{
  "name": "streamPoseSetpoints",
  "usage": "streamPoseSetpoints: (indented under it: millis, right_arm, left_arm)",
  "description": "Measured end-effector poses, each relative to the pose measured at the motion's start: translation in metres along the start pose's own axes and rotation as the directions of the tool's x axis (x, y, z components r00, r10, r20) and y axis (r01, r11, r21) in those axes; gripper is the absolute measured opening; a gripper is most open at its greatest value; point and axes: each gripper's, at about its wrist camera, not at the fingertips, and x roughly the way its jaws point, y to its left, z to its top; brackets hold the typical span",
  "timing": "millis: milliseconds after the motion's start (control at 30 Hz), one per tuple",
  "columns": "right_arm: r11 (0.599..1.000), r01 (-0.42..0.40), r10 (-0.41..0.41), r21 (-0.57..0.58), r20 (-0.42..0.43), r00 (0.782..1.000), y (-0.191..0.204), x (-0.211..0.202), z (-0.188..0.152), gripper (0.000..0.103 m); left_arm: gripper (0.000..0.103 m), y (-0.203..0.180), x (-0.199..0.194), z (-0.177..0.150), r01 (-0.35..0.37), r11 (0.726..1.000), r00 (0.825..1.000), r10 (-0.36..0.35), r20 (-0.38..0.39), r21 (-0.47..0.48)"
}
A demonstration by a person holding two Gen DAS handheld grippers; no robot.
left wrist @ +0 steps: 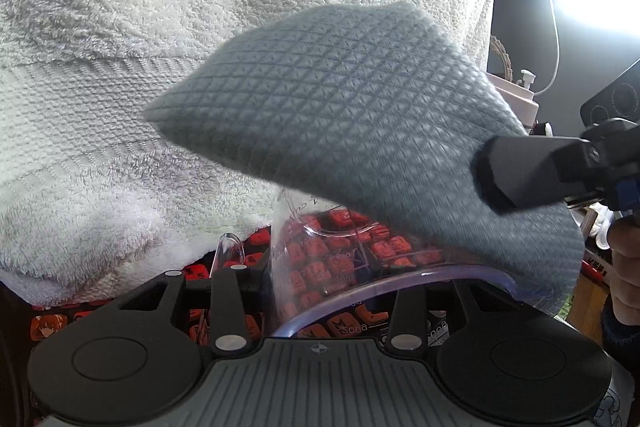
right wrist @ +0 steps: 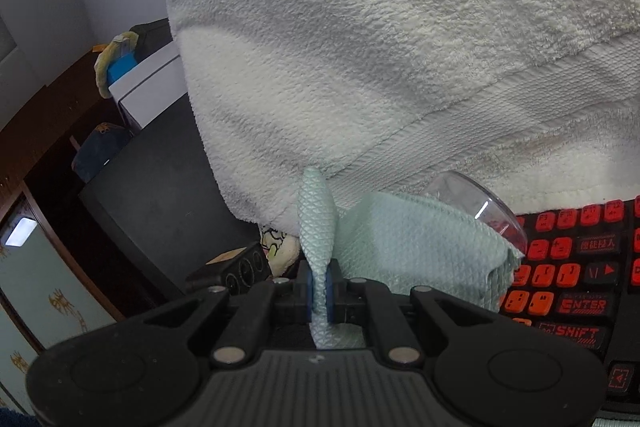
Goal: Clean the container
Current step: 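Press the green cloth over the cup's rim and wipe with the right gripper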
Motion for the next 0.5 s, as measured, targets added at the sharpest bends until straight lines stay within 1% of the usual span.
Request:
streamPoseSetpoints:
  millis: [167, 267, 433, 500]
  right_arm:
    - [0.997, 0.075, -0.075, -0.001, 0.058, 0.996, -0.006, -0.012, 0.004, 0.006]
    - [0.994, 0.108, -0.109, 0.025, 0.090, 0.990, -0.013, -0.018, 0.007, 0.006]
    - [0.995, 0.102, -0.103, 0.024, 0.084, 0.991, -0.014, -0.017, 0.007, 0.006]
    - [0.997, 0.079, -0.080, 0.009, 0.064, 0.995, -0.011, -0.013, 0.006, 0.006]
  left_arm:
    - [0.039, 0.000, 0.000, 0.000, -0.001, 1.000, 1.000, 0.001, 0.000, 0.002]
    - [0.039, 0.000, 0.000, 0.000, -0.001, 1.000, 1.000, 0.001, 0.000, 0.002]
    - [0.039, 0.003, 0.001, -0.002, 0.001, 1.000, 1.000, -0.001, 0.000, -0.001]
    - [0.039, 0.003, -0.001, -0.002, 0.001, 1.000, 1.000, -0.001, 0.000, -0.001]
